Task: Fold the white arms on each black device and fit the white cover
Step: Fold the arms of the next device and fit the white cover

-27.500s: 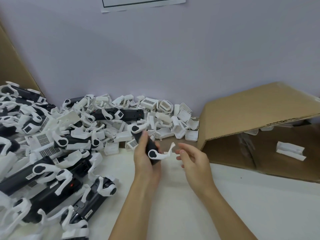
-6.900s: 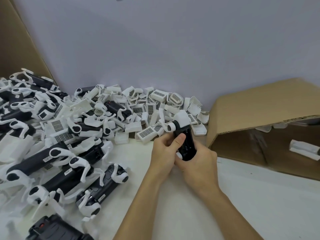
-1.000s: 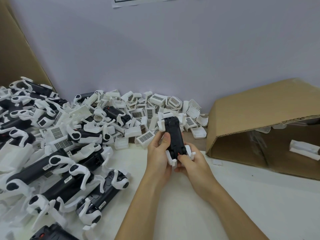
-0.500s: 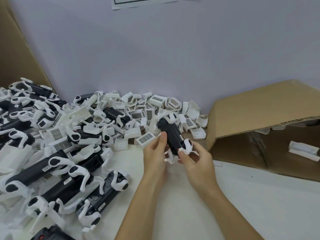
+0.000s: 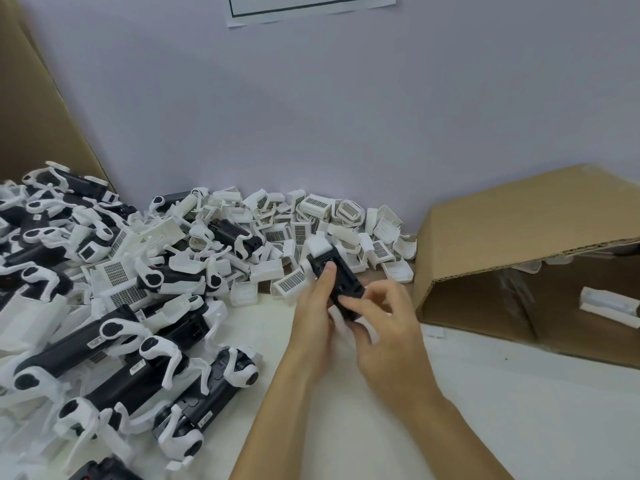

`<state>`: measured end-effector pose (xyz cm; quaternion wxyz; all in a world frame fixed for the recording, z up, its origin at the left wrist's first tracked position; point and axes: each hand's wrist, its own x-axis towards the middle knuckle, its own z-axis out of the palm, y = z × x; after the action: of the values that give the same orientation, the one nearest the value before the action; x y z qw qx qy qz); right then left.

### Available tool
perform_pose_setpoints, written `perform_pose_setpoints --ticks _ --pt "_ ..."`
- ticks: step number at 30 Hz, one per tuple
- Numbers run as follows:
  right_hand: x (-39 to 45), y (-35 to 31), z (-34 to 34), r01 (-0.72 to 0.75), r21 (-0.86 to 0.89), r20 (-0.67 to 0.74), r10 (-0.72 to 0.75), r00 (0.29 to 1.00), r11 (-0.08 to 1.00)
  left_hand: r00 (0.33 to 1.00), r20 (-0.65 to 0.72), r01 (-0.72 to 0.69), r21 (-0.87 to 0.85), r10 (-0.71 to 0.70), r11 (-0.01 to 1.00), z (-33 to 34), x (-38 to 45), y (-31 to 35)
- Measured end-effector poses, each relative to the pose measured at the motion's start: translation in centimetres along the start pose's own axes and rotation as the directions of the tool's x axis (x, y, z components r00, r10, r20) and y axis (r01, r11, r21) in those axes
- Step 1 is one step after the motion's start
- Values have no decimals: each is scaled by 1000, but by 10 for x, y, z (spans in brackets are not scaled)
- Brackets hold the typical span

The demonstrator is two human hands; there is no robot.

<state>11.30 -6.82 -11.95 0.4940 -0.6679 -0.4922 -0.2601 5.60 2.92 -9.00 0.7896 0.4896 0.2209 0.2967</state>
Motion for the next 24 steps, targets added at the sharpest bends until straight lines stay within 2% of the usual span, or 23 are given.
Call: perform_pose_setpoints --ticks 3,6,10,14,21,24 --pt "-2 -1 2 8 34 98 -11 995 999 992 -125 -12 21 15 1000 0 3 -1" --pt "-2 -2 0 -37 62 72 32 997 997 985 -175 1 43 6 999 -1 4 -1" --pt "0 -1 -3 -226 167 -6 230 973 960 978 -210 -3 22 8 1000 1 3 1" --pt "2 8 -2 -449 184 3 456 890 874 979 -201 -18 91 36 996 -1 6 -3" --pt "25 11 8 -589 17 87 586 806 808 981 -136 -110 213 141 971 -3 5 -4" --pt "58 26 17 -552 -211 100 580 809 807 980 -141 -111 213 143 971 -4 6 -2"
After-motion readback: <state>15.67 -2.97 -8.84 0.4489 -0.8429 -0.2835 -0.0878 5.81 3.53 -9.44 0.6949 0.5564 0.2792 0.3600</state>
